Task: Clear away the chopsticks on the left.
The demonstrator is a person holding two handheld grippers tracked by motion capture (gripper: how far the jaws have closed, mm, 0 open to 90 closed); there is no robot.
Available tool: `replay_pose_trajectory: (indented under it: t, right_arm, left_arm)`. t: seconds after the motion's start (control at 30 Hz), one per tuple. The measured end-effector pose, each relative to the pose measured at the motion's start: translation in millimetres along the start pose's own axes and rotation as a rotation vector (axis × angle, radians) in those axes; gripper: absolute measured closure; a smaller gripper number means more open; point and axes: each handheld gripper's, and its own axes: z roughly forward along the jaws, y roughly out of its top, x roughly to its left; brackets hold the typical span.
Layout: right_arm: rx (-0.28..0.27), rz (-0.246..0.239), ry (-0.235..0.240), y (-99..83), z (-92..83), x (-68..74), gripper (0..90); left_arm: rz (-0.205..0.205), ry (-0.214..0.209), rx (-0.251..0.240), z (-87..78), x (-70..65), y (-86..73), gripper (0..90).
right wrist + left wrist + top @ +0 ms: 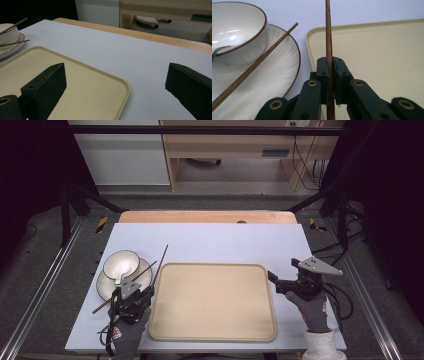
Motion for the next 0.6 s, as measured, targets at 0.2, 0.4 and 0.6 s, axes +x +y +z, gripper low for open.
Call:
replay_pose_trajectory:
  t: [0.2,0.4,0.6]
  right_arm:
    - [-0.001,0.002,0.002,0.3,-0.4,0.8,3.6]
    - [0.001,0.002,0.007,0.3,0.2,1.7,3.6]
    - [0.002,-0.003,0.003,0.1,0.7,1.3,3.6]
  left_arm:
    - [-0.062,0.026,-0.023,1.7,-16.0,-12.5,84.1]
    - [-0.083,0.041,-0.013,9.2,-29.2,-21.7,84.1]
    - [-0.093,0.071,0.026,20.0,-37.2,-36.8,84.1]
